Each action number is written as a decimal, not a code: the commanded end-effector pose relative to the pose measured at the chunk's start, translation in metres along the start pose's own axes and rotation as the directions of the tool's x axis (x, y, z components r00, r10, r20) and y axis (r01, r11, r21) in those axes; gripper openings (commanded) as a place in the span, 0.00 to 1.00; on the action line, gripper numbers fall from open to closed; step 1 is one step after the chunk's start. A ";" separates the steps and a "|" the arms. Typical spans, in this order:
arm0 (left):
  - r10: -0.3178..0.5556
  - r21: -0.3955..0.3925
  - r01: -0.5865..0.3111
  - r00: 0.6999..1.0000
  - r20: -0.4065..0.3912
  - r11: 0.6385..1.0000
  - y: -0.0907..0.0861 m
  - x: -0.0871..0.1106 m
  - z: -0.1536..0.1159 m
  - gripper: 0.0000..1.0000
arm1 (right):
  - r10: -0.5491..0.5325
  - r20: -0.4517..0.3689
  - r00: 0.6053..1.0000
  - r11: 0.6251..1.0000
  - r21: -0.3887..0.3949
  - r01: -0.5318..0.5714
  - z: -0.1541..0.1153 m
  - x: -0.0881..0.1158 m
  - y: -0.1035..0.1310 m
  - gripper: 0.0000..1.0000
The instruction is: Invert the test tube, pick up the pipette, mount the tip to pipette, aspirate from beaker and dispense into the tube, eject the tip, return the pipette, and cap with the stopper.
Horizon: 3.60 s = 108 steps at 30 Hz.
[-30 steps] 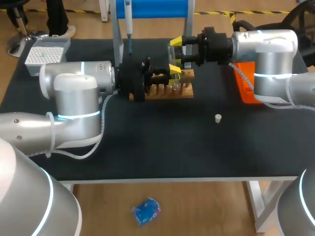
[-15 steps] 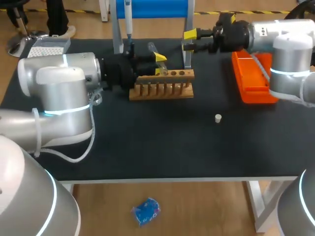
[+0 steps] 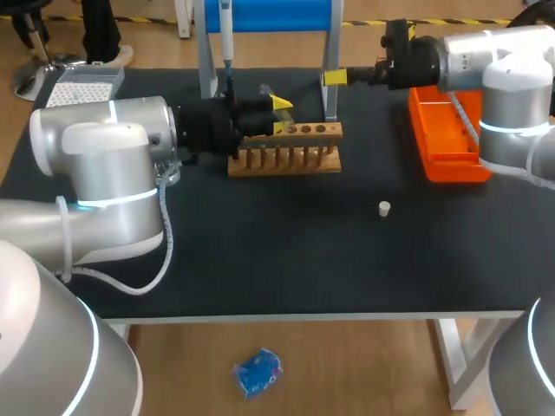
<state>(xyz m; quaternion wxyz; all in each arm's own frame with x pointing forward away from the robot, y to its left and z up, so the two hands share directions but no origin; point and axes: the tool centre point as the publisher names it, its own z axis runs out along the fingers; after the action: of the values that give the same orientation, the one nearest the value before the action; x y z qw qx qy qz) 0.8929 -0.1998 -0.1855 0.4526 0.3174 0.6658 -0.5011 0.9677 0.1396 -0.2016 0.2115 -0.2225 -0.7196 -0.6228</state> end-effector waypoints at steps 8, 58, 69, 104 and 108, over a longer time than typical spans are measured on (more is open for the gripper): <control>-0.420 -0.084 0.412 0.901 -0.109 0.907 -0.008 -0.028 -0.002 0.00 | -0.742 0.053 0.668 0.593 0.518 0.617 -0.017 0.002 -0.022 1.00; -0.809 0.033 0.824 0.563 -0.169 0.566 0.050 -0.023 0.049 0.00 | -0.685 -0.047 0.727 0.620 0.488 0.615 -0.028 -0.107 -0.091 1.00; -0.807 0.026 0.823 0.563 -0.179 0.568 0.072 -0.028 0.056 0.00 | -0.688 -0.064 0.723 0.623 0.459 0.634 -0.027 -0.108 -0.087 1.00; -0.814 0.010 0.825 0.560 -0.152 0.566 0.108 -0.010 0.065 0.00 | -0.688 -0.064 0.723 0.623 0.459 0.634 -0.027 -0.108 -0.087 1.00; -0.817 0.011 0.828 0.556 -0.151 0.561 0.110 -0.009 0.066 0.00 | -0.688 -0.064 0.723 0.623 0.459 0.634 -0.027 -0.108 -0.087 1.00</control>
<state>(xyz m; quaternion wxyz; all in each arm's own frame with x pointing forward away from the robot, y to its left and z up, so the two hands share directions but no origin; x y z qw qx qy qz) 1.0081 -0.2289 -0.2228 0.1112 0.0178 0.7447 -0.6579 1.0035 0.0958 -0.3295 -0.0316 0.0752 -0.8850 -0.4583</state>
